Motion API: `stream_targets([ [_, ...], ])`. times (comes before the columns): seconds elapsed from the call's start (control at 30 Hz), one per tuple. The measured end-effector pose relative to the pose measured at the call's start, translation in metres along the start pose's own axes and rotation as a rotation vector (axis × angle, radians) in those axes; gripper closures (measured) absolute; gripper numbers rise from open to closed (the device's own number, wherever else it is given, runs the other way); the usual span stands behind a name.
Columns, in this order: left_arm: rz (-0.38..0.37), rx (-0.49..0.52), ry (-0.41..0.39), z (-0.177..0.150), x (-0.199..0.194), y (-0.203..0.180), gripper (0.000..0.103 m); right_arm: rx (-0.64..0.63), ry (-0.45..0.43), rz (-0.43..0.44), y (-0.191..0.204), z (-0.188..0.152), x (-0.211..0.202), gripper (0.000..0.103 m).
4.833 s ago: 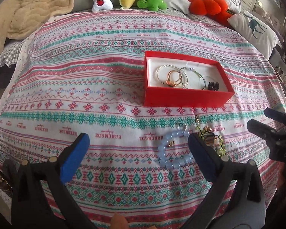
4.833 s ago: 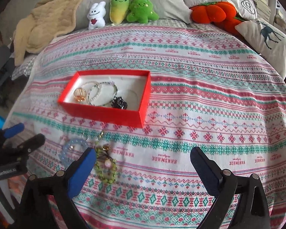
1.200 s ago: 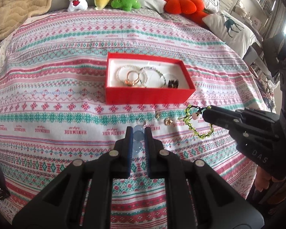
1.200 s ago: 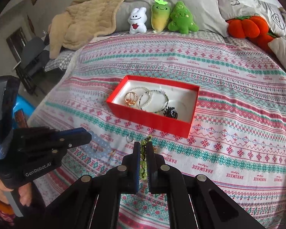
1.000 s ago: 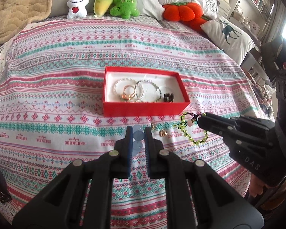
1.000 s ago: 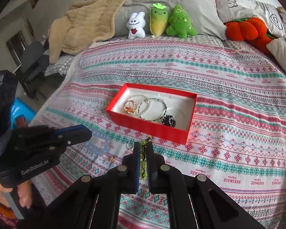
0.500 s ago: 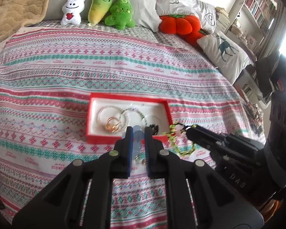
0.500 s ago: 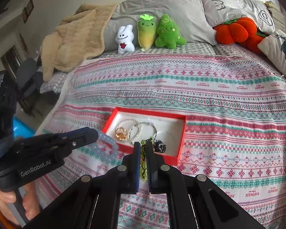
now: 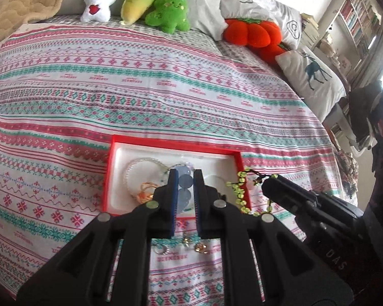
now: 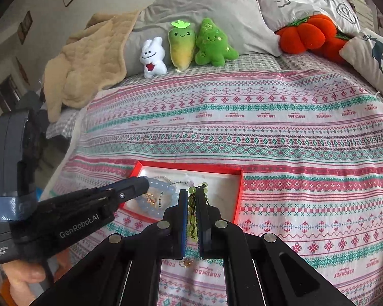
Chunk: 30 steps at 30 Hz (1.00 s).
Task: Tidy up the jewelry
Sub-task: 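Carry both bracelets over the red box and open both tools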
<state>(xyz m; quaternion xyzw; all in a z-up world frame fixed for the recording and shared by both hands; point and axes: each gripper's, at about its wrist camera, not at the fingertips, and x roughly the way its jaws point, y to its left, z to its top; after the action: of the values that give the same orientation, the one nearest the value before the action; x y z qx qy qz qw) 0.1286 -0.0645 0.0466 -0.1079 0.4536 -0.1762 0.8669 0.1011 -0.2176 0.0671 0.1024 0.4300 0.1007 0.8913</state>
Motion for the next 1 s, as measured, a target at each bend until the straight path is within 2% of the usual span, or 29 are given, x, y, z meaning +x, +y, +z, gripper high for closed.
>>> stream_targets([
  [0.13, 0.043, -0.01, 0.0, 0.001, 0.002, 0.012, 0.09, 0.0, 0.007, 0.017, 0.003, 0.003, 0.01, 0.097],
  [0.3, 0.15, 0.024, 0.022, -0.002, 0.01, 0.018, 0.09, -0.009, 0.034, 0.046, 0.016, 0.001, 0.025, 0.097],
  [0.43, 0.192, 0.034, 0.029, -0.004, 0.015, 0.022, 0.09, -0.017, 0.051, 0.027, 0.019, -0.002, 0.035, 0.097],
  [0.9, 0.197, 0.016, 0.028, 0.003, 0.023, 0.03, 0.09, -0.032, 0.049, -0.086, -0.001, 0.002, 0.051, 0.096],
  [0.93, 0.2, 0.017, 0.023, 0.004, 0.022, 0.03, 0.09, -0.031, 0.041, -0.092, -0.001, 0.002, 0.05, 0.095],
  [0.97, 0.205, 0.016, 0.02, 0.005, 0.02, 0.031, 0.09, -0.028, 0.036, -0.098, -0.002, 0.003, 0.048, 0.089],
  [1.0, 0.208, 0.014, 0.02, 0.005, 0.019, 0.031, 0.09, -0.023, 0.032, -0.103, -0.003, 0.003, 0.046, 0.088],
])
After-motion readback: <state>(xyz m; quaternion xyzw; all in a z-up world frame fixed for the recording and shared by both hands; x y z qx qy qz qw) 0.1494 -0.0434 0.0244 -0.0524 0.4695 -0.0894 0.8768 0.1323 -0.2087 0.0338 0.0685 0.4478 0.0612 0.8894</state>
